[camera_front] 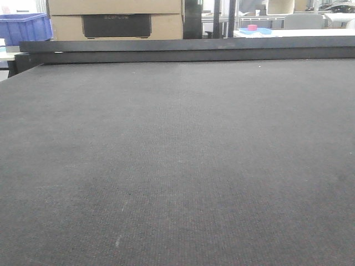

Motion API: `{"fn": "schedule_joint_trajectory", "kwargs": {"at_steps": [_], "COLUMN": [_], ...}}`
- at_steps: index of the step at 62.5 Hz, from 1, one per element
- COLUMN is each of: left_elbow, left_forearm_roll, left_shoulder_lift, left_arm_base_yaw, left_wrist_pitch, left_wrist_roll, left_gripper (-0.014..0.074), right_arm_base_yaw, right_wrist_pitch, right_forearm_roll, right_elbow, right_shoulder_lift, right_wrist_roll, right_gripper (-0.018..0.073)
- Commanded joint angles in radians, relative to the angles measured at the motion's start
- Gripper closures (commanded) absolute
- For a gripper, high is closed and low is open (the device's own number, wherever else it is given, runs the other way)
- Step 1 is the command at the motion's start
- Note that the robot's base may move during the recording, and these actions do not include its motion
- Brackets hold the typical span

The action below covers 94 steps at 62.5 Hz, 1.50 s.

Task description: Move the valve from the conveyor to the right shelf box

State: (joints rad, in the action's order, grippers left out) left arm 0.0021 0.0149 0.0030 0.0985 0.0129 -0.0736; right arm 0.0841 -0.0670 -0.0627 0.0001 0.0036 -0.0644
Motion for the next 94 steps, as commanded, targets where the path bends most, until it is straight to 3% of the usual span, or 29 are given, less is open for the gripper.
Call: {"fn": "schedule_joint_trajectory", "kwargs": {"at_steps": [1,40,45,56,59,67,73,79,94], "left_elbow": [-0.002,-0.002,-0.002,-0.029,-0.070,-0.239,-0.377,-0.479,-0.705], "left_forearm_roll": [-0.004,-0.004,-0.004,-0.015,-0.015,-0.009,-0.002,0.000,-0.015], "left_shoulder_lift": [-0.003,-0.003,-0.003,-0.003,-0.003,-0.003,0.026,0.088,0.382], "left_arm_base_yaw": [0.005,0.005,0.005,0.005,0.005,0.005,0.005,0.005,0.006], "left_wrist_pitch": [0.021,0.021,0.025,0.057,0.036,-0.134,-0.265,-0.323,-0.531], "left_wrist_roll": [0.002,0.002,0.002,0.002,0.002,0.002,0.002,0.002,0.002], "left_gripper": [0.0707,0.0707,0.0707,0.0707,0.0707,0.0707,0.0707,0.0707,0.0707], "right_arm_base_yaw": [0.000,0.000,-0.002,-0.002,-0.002,-0.002,-0.002,-0.002,-0.002], "right_wrist_pitch": [0.016,0.024,0.094,0.399,0.404,0.321,0.234,0.089,-0.252], "right_forearm_roll": [0.010,0.010,0.010,0.005,-0.027,-0.150,-0.155,-0.155,-0.148], "right_elbow": [0.000,0.000,0.000,0.000,0.000,-0.131,-0.243,-0.360,-0.607], "right_shoulder_lift": [-0.004,-0.004,-0.004,-0.004,-0.004,-0.004,0.003,0.065,0.374], "right_wrist_roll": [-0.006,-0.006,-0.006,-0.006,-0.006,-0.006,-0.006,-0.006,-0.006], "right_gripper": [0.0727,0.0727,0.0727,0.0727,0.0727,0.0727,0.0727,0.0727,0.0727]}}
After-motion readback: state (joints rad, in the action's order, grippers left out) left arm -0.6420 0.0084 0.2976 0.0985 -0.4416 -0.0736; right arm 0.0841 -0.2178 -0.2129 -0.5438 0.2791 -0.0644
